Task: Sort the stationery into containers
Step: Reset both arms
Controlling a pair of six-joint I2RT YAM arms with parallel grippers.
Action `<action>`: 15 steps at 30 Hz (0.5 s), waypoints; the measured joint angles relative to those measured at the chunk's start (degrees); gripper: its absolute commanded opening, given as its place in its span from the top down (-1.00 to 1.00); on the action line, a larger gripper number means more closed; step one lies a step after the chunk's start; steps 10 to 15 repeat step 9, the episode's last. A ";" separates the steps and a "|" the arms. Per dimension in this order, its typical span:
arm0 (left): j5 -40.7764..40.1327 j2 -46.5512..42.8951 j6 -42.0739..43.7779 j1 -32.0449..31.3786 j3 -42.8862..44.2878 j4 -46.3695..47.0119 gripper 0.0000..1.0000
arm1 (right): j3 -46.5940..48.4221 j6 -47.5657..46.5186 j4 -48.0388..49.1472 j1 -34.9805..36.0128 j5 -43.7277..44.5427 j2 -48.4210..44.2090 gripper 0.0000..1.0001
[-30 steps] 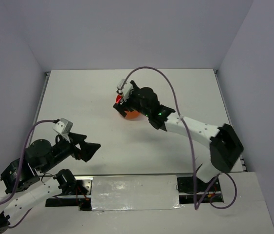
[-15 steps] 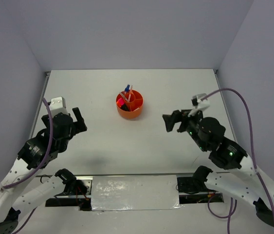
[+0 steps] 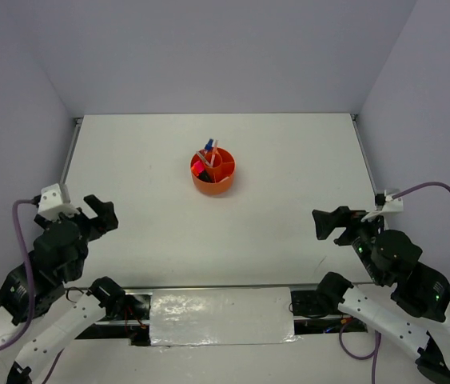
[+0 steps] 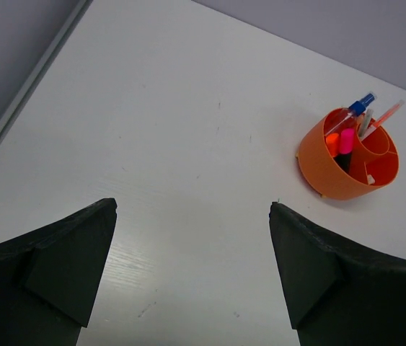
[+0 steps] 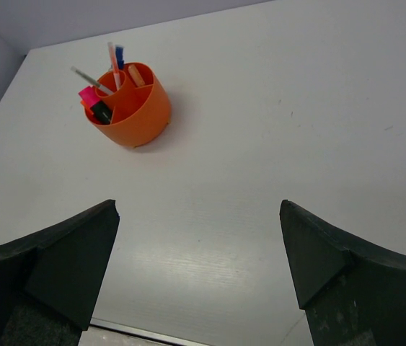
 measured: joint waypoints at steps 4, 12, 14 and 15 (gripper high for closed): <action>-0.02 -3.21 0.42 0.13 -1.51 0.20 -0.99 | 0.00 0.57 -1.55 0.00 0.13 0.07 -0.99; 1.11 -1.18 0.90 0.13 -2.56 0.52 -0.99 | 0.00 1.01 -1.66 0.00 0.31 0.22 -0.99; 1.11 -1.18 0.90 0.13 -2.56 0.52 -0.99 | 0.00 1.01 -1.66 0.00 0.31 0.22 -0.99; 1.11 -1.18 0.90 0.13 -2.56 0.52 -0.99 | 0.00 1.01 -1.66 0.00 0.31 0.22 -0.99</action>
